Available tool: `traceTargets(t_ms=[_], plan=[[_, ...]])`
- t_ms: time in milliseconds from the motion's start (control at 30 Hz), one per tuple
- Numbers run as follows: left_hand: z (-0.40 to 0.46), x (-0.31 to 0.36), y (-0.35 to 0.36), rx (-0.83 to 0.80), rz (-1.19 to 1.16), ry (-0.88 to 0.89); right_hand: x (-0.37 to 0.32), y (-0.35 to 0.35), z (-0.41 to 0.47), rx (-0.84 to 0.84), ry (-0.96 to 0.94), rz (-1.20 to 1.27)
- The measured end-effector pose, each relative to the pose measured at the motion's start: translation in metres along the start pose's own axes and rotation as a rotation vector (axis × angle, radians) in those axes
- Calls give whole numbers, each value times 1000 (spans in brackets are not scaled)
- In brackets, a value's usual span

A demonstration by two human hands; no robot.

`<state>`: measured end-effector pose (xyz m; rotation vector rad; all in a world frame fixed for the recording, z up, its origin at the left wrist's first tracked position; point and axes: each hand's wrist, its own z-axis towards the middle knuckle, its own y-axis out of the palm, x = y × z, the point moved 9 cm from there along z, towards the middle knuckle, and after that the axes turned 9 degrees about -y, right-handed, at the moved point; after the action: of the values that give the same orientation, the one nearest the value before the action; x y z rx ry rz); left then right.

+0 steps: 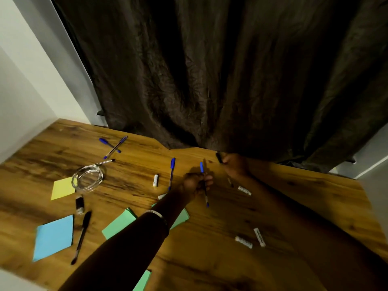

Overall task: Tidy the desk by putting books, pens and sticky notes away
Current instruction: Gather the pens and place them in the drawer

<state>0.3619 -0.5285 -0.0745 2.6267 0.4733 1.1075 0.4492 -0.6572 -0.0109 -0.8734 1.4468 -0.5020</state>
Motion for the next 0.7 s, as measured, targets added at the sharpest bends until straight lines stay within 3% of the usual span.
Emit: traceTargets(t_ms=[233, 700], plan=[[-15, 19, -38, 127, -32, 9, -44, 73, -8, -110, 13, 304], [-40, 29, -136, 91, -39, -34, -126, 127, -37, -107, 61, 421]])
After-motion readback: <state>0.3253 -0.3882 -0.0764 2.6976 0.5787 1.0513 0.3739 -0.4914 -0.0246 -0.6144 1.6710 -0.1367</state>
